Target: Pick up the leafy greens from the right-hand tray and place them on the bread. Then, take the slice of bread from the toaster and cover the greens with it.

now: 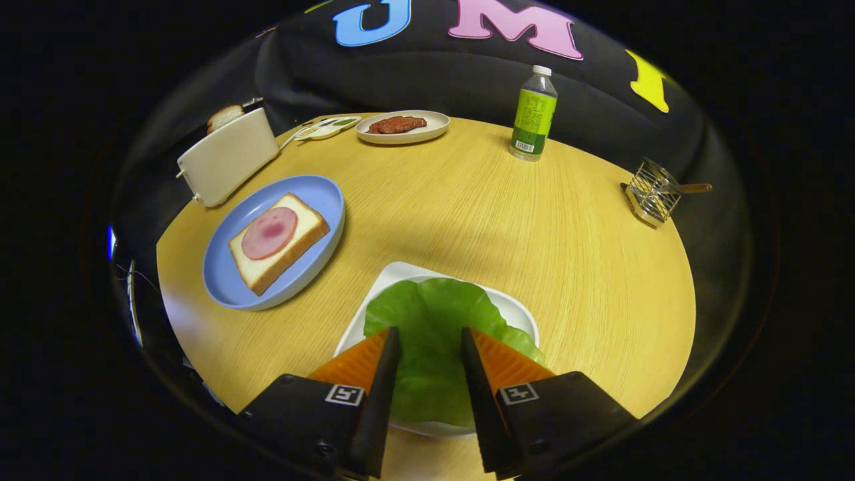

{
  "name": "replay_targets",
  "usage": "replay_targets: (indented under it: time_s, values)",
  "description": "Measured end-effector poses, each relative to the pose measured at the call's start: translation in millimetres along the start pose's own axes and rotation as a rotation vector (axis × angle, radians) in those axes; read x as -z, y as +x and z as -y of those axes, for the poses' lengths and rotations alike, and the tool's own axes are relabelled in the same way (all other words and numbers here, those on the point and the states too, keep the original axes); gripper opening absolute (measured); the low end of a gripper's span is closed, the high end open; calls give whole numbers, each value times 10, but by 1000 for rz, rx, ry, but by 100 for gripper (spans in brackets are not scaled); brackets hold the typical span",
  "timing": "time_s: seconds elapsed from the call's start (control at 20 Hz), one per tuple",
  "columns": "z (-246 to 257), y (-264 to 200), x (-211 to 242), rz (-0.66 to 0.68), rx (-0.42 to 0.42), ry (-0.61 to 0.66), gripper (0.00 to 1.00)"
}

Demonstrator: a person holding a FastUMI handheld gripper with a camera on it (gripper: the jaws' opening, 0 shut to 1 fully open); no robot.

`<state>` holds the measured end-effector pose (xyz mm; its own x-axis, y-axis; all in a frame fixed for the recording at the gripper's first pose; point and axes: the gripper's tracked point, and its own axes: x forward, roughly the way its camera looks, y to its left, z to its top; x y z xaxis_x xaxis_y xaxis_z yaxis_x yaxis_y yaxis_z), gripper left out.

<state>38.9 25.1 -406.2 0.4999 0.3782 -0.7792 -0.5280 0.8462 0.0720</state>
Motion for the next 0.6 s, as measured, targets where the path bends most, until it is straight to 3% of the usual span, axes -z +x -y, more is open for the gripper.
replay_targets:
  time_s: [0.05, 0.15, 0.25, 0.3, 0.6]
  values:
    - [21, 2, -5, -5, 5, -5, 58]
    - [31, -20, -17, -2, 11, 30, 20]
    - [13, 0, -10, -7, -2, 29, 15]
    - [-7, -28, 8, -20, -20, 35, 8]
    - [3, -231, -142, -32, -16, 96, 6]
